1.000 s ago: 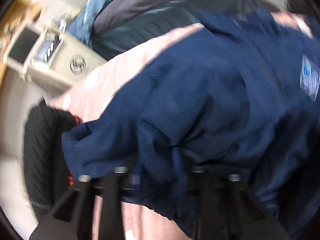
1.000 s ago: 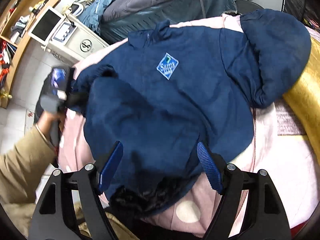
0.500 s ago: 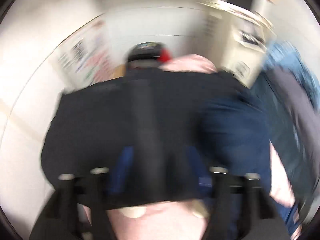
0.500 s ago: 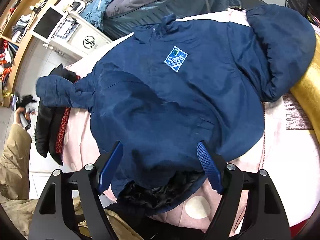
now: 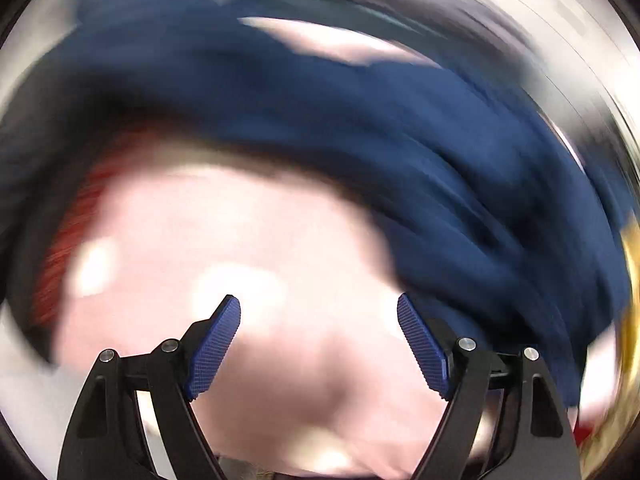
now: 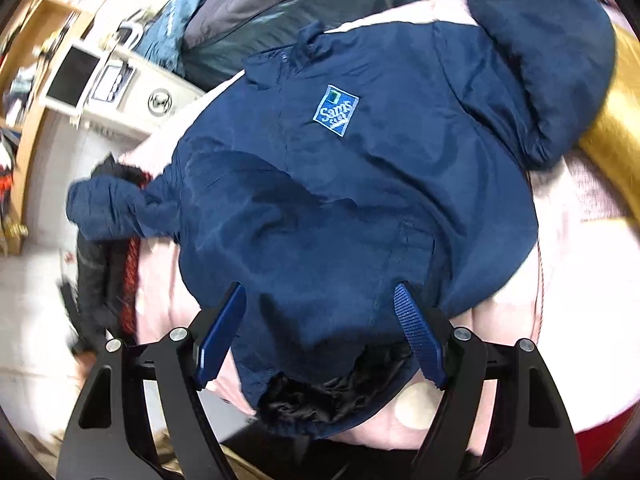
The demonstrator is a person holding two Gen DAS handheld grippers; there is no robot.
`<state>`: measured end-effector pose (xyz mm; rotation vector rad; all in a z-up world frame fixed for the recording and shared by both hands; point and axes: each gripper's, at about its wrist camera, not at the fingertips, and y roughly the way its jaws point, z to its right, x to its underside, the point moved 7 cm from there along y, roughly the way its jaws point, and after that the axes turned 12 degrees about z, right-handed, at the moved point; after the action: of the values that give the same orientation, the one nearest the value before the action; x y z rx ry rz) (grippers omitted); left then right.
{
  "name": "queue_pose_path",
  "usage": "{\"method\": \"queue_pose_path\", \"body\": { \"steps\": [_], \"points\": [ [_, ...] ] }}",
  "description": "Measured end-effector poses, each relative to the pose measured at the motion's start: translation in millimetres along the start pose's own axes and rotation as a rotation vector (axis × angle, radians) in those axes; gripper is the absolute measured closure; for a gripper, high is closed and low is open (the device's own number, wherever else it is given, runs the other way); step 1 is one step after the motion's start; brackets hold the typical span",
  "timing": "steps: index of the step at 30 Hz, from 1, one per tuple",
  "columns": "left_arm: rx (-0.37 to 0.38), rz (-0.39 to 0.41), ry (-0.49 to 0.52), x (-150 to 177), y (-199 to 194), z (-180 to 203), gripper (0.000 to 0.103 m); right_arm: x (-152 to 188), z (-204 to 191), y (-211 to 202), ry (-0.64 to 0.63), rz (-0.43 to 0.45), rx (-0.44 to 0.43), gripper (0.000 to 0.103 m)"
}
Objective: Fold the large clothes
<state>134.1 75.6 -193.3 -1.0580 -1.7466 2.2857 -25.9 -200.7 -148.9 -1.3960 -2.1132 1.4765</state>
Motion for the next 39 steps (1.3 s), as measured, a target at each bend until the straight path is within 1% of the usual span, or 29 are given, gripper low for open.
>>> {"method": "queue_pose_path", "body": {
  "steps": [2, 3, 4, 5, 6, 7, 8, 9, 10, 11, 12, 14, 15, 16, 18, 19, 21, 22, 23, 24, 25, 27, 29, 30, 31, 32, 35, 36, 39],
  "points": [
    [0.093, -0.016, 0.165, 22.2, 11.0, 69.0, 0.024, 6.5, 6.3, -7.3, 0.034, 0.009, 0.012, 0.027],
    [0.107, 0.001, 0.273, 29.3, 19.0, 102.1, 0.024, 9.4, 8.2, -10.2, 0.039, 0.012, 0.019, 0.027],
    [0.080, 0.031, 0.356, 31.1, 28.0, 123.8, 0.024, 14.4, 11.7, -14.9, 0.043, 0.016, 0.030, 0.027],
    [0.050, 0.051, 0.403, 28.8, 37.0, 137.3, 0.024, 19.6, 15.2, -19.7, 0.047, 0.021, 0.043, 0.027],
    [0.056, 0.061, 0.425, 23.9, 45.1, 150.4, 0.026, 23.7, 17.3, -23.0, 0.050, 0.026, 0.052, 0.027],
    [0.076, 0.065, 0.430, 19.3, 50.8, 159.5, 0.033, 30.5, 21.2, -28.1, 0.052, 0.033, 0.067, 0.027],
    [0.097, 0.067, 0.438, 13.3, 56.1, 172.1, 0.052, 35.1, 24.3, -31.8, 0.050, 0.037, 0.079, 0.027],
    [0.088, 0.059, 0.459, 0.8, 61.8, 183.2, 0.061, 42.2, 28.2, -37.6, 0.045, 0.045, 0.100, 0.027],
    [0.099, 0.057, 0.464, -15.8, 62.7, 194.2, 0.079, 46.2, 30.6, -40.9, 0.039, 0.050, 0.113, 0.027],
    [0.136, 0.068, 0.453, -29.7, 59.3, 203.1, 0.080, 51.8, 33.9, -45.5, 0.028, 0.059, 0.131, 0.027],
    [0.194, 0.110, 0.433, -56.4, 49.3, 219.4, 0.081, 57.1, 37.1, -49.2, 0.015, 0.068, 0.148, 0.027],
    [0.243, 0.162, 0.397, -101.8, 33.6, 230.0, 0.081, 64.5, 41.6, -52.9, -0.026, 0.078, 0.188, 0.027],
    [0.267, 0.174, 0.351, -128.3, 26.9, 238.7, 0.081, 67.6, 42.1, -53.0, -0.068, 0.082, 0.218, 0.027],
    [0.296, 0.162, 0.306, -146.9, 25.8, 246.7, 0.081, 69.8, 41.6, -52.1, -0.109, 0.085, 0.240, 0.027],
    [0.344, 0.091, 0.239, -171.8, 36.2, 267.0, 0.079, 70.6, 36.2, -44.3, -0.212, 0.095, 0.270, 0.027],
    [0.343, 0.073, 0.227, -175.5, 39.7, 272.2, 0.077, 70.1, 33.0, -37.8, -0.250, 0.093, 0.266, 0.027],
    [0.342, 0.033, 0.252, -169.5, 48.5, 288.3, 0.068, 68.0, 27.0, -19.9, -0.297, 0.069, 0.247, 0.027],
    [0.360, 0.001, 0.254, -163.7, 53.5, 295.1, 0.056, 65.4, 23.6, -11.2, -0.315, 0.060, 0.230, 0.027],
    [0.364, -0.020, 0.245, -158.8, 51.9, 296.7, 0.038, 61.6, 20.5, -4.1, -0.327, 0.057, 0.213, 0.027],
    [0.349, -0.032, 0.213, -159.5, 51.3, 296.9, 0.029, 57.6, 16.9, 0.6, -0.334, 0.058, 0.199, 0.027],
    [0.353, -0.018, 0.184, -156.1, 40.6, 297.8, 0.018, 46.4, 11.2, 8.4, -0.345, 0.068, 0.175, 0.027],
    [0.409, 0.010, 0.105, -168.6, 27.8, 291.4, 0.017, 27.4, 3.2, 13.7, -0.371, 0.108, 0.164, 0.027],
    [0.424, 0.032, 0.066, -175.3, 14.6, 283.5, 0.013, -7.2, -1.7, 15.3, -0.382, 0.181, 0.192, 0.027],
    [0.397, 0.066, 0.060, -177.0, 6.4, 272.2, 0.012, -21.5, -2.0, 14.9, -0.365, 0.202, 0.203, 0.027],
    [0.344, 0.099, 0.069, -176.4, 0.5, 260.3, 0.011, -31.6, -0.8, 15.5, -0.348, 0.213, 0.211, 0.027],
    [0.257, 0.123, 0.104, -169.4, -3.8, 245.4, 0.011, -46.8, 2.8, 15.6, -0.324, 0.228, 0.228, 0.027],
    [0.137, 0.102, 0.196, -133.4, -6.9, 226.2, 0.011, -78.8, 19.8, 19.9, -0.261, 0.241, 0.261, 0.027],
    [0.110, 0.071, 0.240, -107.2, -4.9, 224.7, 0.011, -86.9, 27.2, 25.7, -0.222, 0.219, 0.250, 0.027],
    [0.076, -0.020, 0.325, -46.5, 9.4, 235.4, 0.011, -96.5, 38.5, 49.4, -0.173, 0.149, 0.217, 0.029]
  ]
}}
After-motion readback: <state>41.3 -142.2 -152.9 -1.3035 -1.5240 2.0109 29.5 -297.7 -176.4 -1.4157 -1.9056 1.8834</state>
